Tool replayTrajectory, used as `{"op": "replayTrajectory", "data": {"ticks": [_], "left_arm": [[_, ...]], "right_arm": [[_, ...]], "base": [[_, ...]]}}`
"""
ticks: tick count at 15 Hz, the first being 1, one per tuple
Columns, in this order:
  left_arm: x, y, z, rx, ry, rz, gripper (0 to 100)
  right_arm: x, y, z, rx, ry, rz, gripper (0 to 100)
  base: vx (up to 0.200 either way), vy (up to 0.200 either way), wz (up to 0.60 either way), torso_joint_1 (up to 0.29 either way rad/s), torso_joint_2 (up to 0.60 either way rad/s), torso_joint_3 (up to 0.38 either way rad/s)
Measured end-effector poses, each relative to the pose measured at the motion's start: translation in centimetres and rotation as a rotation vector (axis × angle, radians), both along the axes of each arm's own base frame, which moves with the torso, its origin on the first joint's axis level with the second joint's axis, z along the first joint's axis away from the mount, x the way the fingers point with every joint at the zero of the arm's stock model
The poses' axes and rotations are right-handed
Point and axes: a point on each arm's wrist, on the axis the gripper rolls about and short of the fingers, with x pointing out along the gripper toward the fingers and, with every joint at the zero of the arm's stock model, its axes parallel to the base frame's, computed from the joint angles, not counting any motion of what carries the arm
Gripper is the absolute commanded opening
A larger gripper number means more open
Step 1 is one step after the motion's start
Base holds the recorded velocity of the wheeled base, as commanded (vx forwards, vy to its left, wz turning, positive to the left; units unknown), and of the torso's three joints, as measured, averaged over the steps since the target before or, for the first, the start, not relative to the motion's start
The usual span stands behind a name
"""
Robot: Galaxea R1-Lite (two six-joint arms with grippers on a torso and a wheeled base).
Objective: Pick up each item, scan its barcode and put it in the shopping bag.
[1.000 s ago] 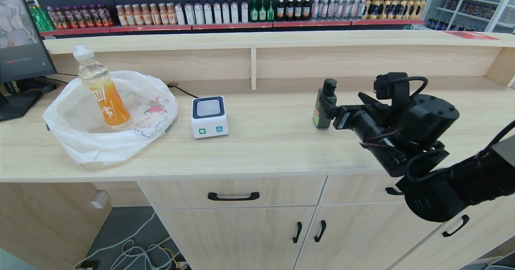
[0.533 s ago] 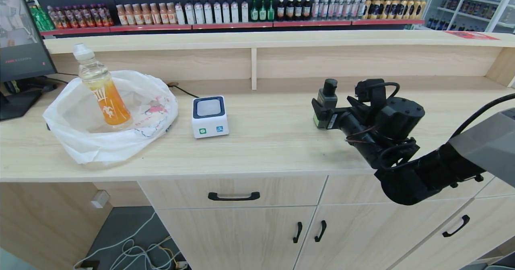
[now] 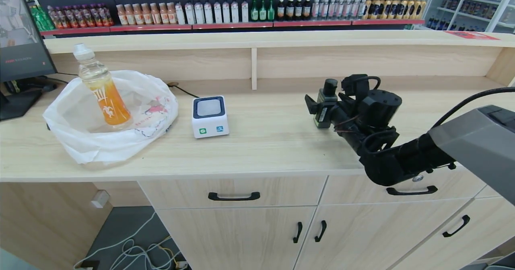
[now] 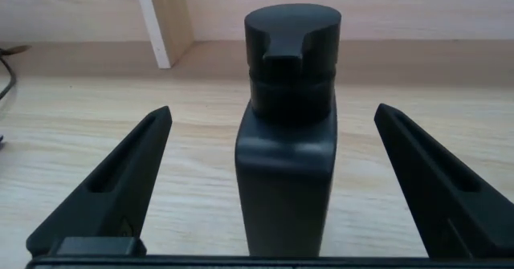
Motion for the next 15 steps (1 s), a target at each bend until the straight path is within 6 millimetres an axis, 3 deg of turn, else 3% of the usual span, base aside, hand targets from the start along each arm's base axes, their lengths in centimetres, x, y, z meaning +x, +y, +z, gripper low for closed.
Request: {"op": "replayTrajectory", "data": {"ticks": [5,15], "left_arm": [[0.0,0.0,0.0,0.0,0.0,0.0,100],[0.0,0.0,0.0,0.0,0.0,0.0,100]], "right_arm": [[2.0,-1.0,0.5,0.012,0.019,-0.031,100],[2.6,-0.8,-1.4,0.004,0.041,-0.032,100]], "base": [[0.0,0.0,0.0,0.0,0.0,0.0],[0.0,0.0,0.0,0.0,0.0,0.0]]}}
